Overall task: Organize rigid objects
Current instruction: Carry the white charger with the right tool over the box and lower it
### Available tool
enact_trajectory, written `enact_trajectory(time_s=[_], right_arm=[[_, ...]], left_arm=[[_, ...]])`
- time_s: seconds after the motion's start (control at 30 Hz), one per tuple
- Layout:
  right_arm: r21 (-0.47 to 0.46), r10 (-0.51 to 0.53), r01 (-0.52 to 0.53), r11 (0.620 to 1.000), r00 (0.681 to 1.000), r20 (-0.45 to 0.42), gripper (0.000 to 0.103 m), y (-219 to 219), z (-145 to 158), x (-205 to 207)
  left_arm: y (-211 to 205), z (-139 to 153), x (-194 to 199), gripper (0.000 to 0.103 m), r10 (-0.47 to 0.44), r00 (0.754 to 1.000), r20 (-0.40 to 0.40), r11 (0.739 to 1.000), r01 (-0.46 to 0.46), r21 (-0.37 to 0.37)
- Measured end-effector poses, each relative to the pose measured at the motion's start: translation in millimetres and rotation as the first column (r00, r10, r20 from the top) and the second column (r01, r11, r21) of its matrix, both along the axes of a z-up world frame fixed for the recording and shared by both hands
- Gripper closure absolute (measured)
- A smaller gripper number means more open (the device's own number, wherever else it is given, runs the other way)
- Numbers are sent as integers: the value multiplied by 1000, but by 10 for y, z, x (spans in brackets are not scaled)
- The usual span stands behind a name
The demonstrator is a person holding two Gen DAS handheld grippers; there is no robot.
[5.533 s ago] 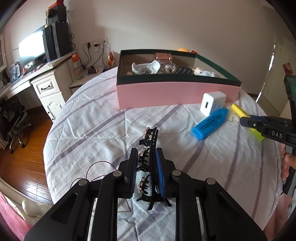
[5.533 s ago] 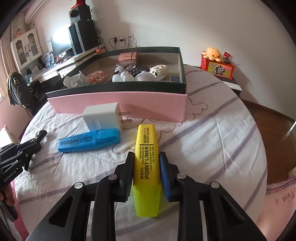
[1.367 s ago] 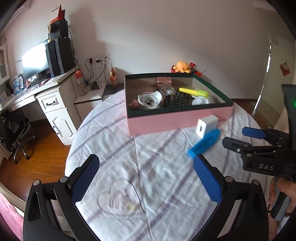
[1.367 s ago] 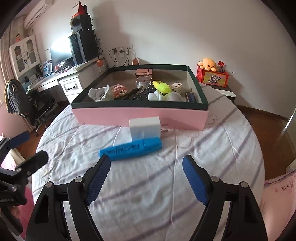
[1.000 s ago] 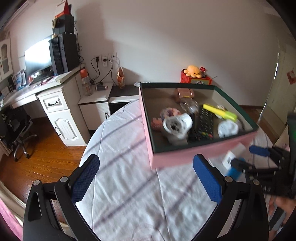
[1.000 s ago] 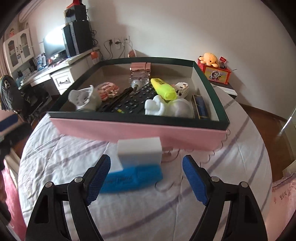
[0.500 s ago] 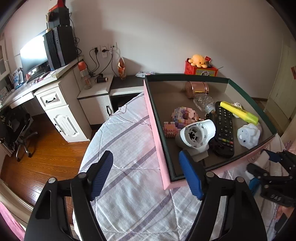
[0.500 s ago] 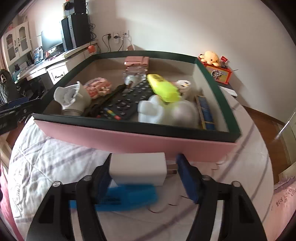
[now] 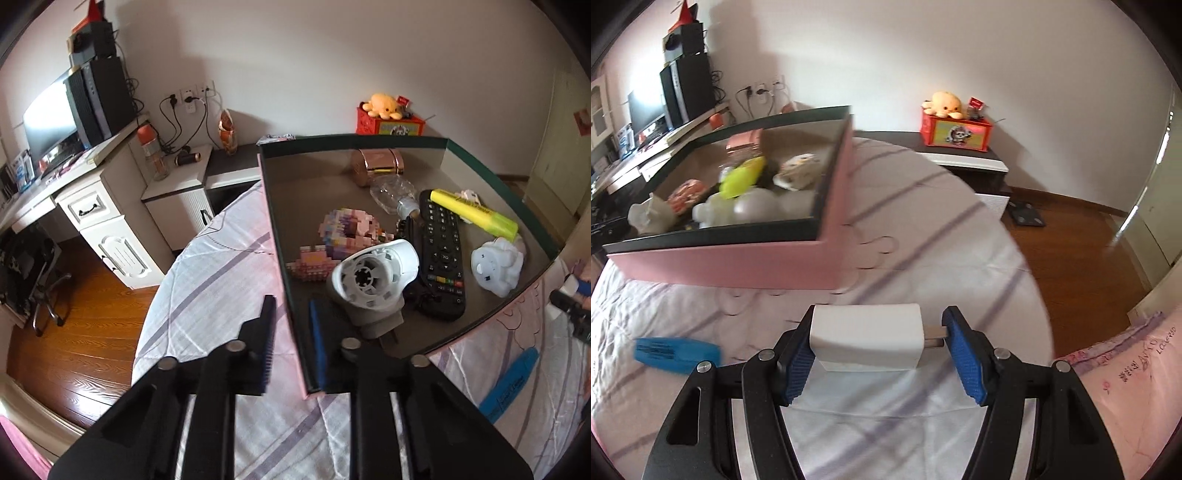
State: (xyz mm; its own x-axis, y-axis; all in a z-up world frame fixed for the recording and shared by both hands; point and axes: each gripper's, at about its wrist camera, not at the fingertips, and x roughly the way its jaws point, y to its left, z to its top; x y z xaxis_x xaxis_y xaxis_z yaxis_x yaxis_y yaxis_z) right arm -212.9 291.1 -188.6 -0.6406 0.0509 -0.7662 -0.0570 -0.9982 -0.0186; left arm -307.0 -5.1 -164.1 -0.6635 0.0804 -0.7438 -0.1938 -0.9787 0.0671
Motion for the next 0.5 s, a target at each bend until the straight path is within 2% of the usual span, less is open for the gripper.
enact_trajectory(time_s=[0.5], right_arm=[[15,10,-9,1000,1000,-20,36,198,-11,-128]], left_arm=[[36,-38,-42,93,34,999,-3,999,-34,-29]])
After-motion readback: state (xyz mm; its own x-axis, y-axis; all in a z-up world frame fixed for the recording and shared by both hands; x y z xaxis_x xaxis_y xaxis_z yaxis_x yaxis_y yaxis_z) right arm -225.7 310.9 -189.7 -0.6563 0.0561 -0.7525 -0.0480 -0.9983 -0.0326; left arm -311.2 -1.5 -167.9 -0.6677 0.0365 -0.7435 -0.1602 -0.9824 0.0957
